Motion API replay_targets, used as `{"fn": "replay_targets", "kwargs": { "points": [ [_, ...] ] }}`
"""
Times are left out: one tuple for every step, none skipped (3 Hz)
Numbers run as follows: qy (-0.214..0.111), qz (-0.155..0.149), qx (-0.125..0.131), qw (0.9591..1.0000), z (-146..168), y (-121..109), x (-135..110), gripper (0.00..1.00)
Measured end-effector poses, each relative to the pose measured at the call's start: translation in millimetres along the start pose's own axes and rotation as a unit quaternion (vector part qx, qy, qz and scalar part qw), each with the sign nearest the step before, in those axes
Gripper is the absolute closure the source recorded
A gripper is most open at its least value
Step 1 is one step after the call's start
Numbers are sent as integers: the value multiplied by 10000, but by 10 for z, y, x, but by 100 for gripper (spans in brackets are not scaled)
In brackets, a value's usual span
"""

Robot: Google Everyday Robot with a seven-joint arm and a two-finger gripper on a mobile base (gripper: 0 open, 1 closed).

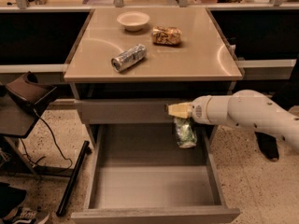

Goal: Pick green can from middle drawer and place on counter

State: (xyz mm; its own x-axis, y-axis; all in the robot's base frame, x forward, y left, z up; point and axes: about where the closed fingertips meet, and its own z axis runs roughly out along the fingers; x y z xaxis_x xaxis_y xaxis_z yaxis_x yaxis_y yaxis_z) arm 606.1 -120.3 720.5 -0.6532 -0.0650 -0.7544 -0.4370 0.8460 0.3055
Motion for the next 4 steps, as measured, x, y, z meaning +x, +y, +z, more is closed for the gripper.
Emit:
{"fn": "replay_targets", "kwargs": {
  "points": [
    [3,-1,-1,10000,-1,2,2,100],
    [24,-61,-6,10000,-131,66,-58,100],
    [-303,-496,5,9983,-774,434,-527,100],
    [-610,-1075,103,9923,-1529,895,-1305,100]
  ]
}}
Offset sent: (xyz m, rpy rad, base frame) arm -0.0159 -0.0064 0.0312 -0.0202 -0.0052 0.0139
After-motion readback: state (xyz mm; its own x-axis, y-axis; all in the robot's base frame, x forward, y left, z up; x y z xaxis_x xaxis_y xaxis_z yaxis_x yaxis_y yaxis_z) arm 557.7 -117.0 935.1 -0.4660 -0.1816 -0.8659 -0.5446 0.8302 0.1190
